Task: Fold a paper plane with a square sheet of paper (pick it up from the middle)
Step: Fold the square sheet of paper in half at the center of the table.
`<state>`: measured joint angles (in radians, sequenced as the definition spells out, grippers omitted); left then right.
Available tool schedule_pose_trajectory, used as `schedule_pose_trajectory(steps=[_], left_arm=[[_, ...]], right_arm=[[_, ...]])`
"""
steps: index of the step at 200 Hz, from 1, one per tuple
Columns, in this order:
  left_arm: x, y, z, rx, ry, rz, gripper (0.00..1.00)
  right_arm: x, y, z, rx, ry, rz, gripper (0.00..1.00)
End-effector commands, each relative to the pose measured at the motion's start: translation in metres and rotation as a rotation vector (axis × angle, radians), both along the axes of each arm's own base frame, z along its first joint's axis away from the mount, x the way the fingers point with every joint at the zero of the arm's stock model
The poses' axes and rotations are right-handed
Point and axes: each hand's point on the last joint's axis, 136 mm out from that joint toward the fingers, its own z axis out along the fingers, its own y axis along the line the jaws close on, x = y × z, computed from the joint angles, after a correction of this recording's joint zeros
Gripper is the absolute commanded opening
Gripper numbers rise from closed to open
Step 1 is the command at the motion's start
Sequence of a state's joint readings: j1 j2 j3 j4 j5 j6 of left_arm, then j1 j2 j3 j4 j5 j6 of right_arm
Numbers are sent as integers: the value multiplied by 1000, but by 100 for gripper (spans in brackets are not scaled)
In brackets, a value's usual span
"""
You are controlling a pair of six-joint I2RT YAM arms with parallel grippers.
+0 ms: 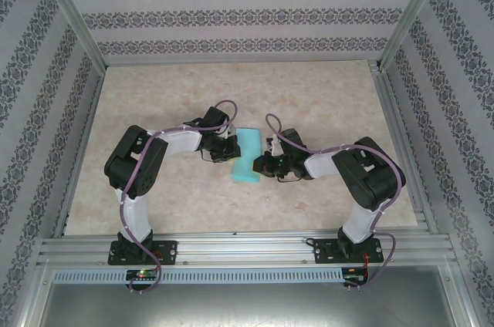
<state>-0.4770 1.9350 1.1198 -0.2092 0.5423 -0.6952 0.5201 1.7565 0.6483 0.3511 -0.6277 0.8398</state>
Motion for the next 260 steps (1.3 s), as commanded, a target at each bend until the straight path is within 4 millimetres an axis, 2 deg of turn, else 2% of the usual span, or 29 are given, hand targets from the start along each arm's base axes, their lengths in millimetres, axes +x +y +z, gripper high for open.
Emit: schedule_pose_trajectory(steps=[1, 33, 105, 123, 162, 176, 260], left_arm=[[-23, 11, -31, 102, 91, -21, 0], [-23, 12, -31, 105, 93, -23, 0], [-23, 12, -31, 109, 93, -25, 0], [-23, 12, -31, 109, 94, -24, 0], [-23, 12, -31, 109, 93, -26, 0], [-23, 12, -31, 108, 93, -24, 0], [-23, 11, -30, 109, 93, -29, 0]], right_arm=[[-4, 1, 13, 12, -23, 6, 10], [-10, 4, 10, 21, -10, 16, 10], [-29, -9, -32, -50, 67, -4, 10], [-26, -8, -24, -38, 52, -5, 10], [-20, 2, 10, 28, -14, 10, 10], [-20, 3, 13, 31, -23, 14, 10], [-41, -12, -36, -35, 75, -8, 10]])
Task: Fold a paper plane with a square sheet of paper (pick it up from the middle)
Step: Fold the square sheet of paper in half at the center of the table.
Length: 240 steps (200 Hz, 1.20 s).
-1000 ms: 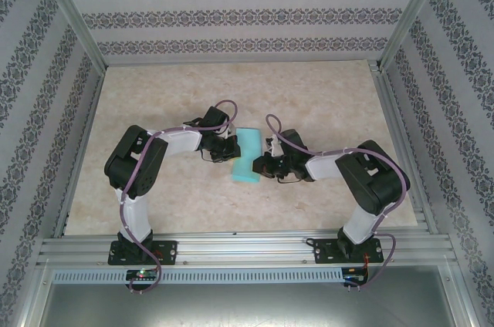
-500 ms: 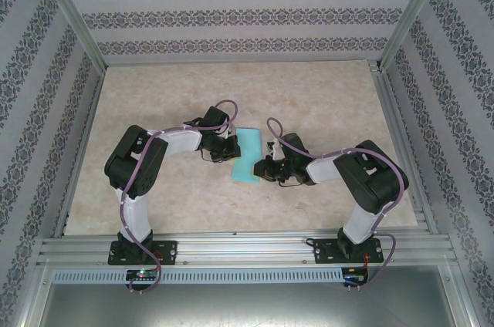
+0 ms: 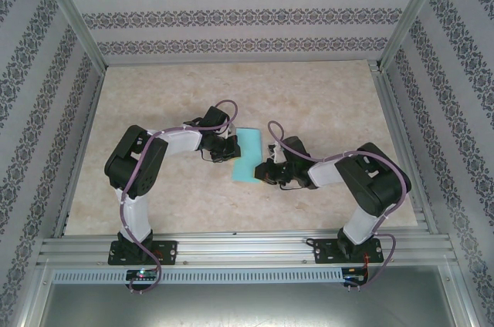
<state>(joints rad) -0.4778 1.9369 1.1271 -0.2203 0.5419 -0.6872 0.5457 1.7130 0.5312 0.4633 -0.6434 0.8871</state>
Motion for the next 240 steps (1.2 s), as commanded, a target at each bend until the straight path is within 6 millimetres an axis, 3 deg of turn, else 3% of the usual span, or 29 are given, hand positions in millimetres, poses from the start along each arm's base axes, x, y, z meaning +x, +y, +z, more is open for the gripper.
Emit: schedule_pose_trajectory(steps=[1, 66, 159, 195, 217, 240], left_arm=[[-23, 12, -31, 105, 94, -22, 0], [-23, 12, -32, 109, 98, -22, 0], [-23, 12, -34, 110, 101, -24, 0], [-24, 13, -33, 111, 100, -28, 0], [-25, 14, -34, 117, 102, -31, 0], [-25, 14, -34, 117, 104, -31, 0]], right_arm=[[-14, -10, -33, -72, 65, -15, 10], [-6, 4, 10, -28, -21, 17, 10], [-27, -13, -34, -110, 64, -6, 10], [-15, -5, -3, -69, 14, -14, 11], [4, -5, 29, -105, -60, -26, 11], [26, -12, 45, -178, -116, -55, 11]])
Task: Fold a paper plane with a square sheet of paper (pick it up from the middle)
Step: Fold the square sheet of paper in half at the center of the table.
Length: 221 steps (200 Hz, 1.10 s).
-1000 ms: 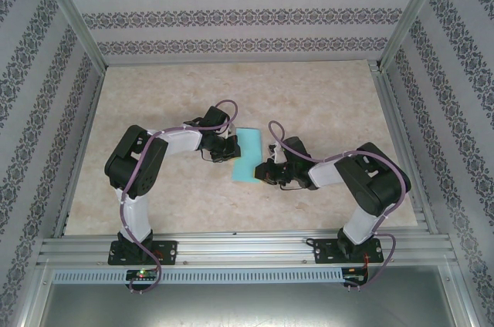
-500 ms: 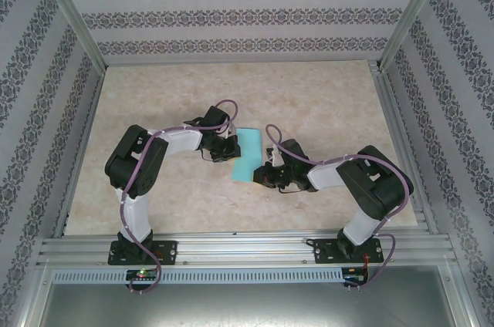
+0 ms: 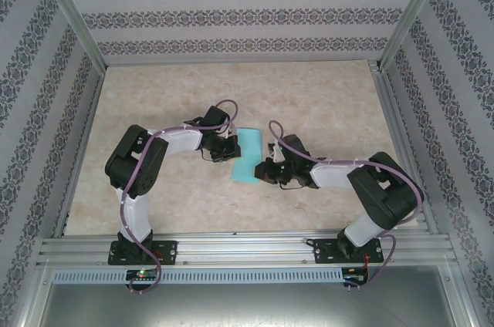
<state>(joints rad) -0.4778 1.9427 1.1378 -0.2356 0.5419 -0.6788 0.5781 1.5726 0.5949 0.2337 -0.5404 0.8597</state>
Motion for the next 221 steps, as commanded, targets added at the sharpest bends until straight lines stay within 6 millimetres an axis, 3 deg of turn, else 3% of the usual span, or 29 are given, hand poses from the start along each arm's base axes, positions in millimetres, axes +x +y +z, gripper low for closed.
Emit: schedule_pose_trajectory(steps=[1, 68, 112, 169, 187, 221], left_arm=[[-25, 13, -34, 112, 99, -25, 0], [-25, 13, -32, 110, 98, -29, 0], [-26, 13, -33, 110, 101, -32, 0], [-25, 13, -31, 114, 96, -40, 0], [-25, 14, -32, 115, 97, -42, 0], [-26, 15, -32, 122, 98, -44, 0]], right_arm=[[24, -10, 19, -97, -76, -33, 11], [70, -5, 13, -11, -52, -55, 12], [74, -4, -6, -13, -14, -44, 12], [65, -25, -40, -129, 47, -87, 12], [65, -23, -35, -112, 45, -85, 13], [81, -10, 6, -23, -33, -64, 13]])
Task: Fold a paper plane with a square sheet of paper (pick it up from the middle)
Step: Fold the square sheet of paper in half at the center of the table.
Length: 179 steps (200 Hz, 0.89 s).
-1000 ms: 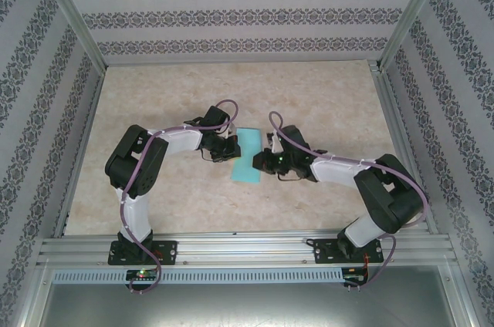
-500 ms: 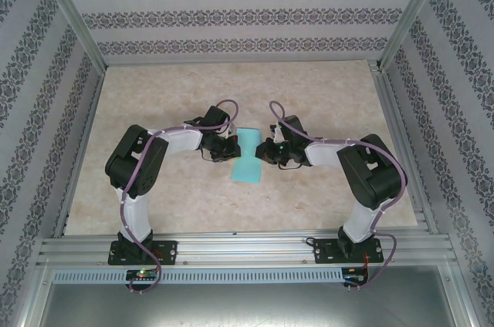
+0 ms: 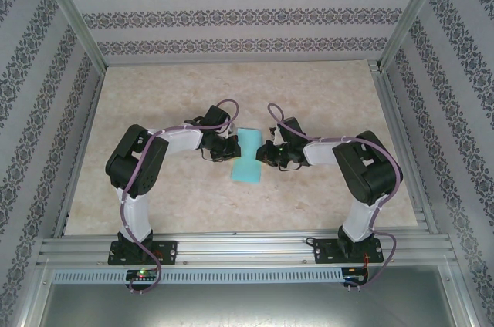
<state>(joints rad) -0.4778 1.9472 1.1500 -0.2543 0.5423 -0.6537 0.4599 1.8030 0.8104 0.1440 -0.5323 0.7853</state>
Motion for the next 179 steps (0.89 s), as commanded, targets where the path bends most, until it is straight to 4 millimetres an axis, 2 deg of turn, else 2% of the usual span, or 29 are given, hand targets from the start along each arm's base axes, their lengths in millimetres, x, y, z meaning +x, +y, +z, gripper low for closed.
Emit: schedule_pose_trajectory(steps=[1, 19, 52, 99, 127, 137, 155, 179], left_arm=[[-26, 15, -32, 115, 100, -22, 0], [-26, 15, -33, 116, 103, -23, 0], [-27, 15, -33, 116, 103, -23, 0], [-26, 15, -32, 115, 101, -24, 0], [-27, 15, -32, 115, 102, -25, 0], [-27, 15, -32, 115, 101, -25, 0], [-27, 15, -32, 117, 103, -26, 0], [-28, 16, -33, 118, 104, -27, 0]], right_arm=[[15, 5, 32, 50, -71, 12, 13], [24, 6, 42, 67, -93, 13, 13], [36, 2, 34, 92, -81, -3, 13], [35, -2, 6, 69, -29, -11, 13], [28, -14, -15, -17, 23, -34, 13], [28, -17, -17, -34, 28, -39, 13], [29, -15, -8, -27, 16, -36, 14], [39, -7, 22, 14, -40, -19, 15]])
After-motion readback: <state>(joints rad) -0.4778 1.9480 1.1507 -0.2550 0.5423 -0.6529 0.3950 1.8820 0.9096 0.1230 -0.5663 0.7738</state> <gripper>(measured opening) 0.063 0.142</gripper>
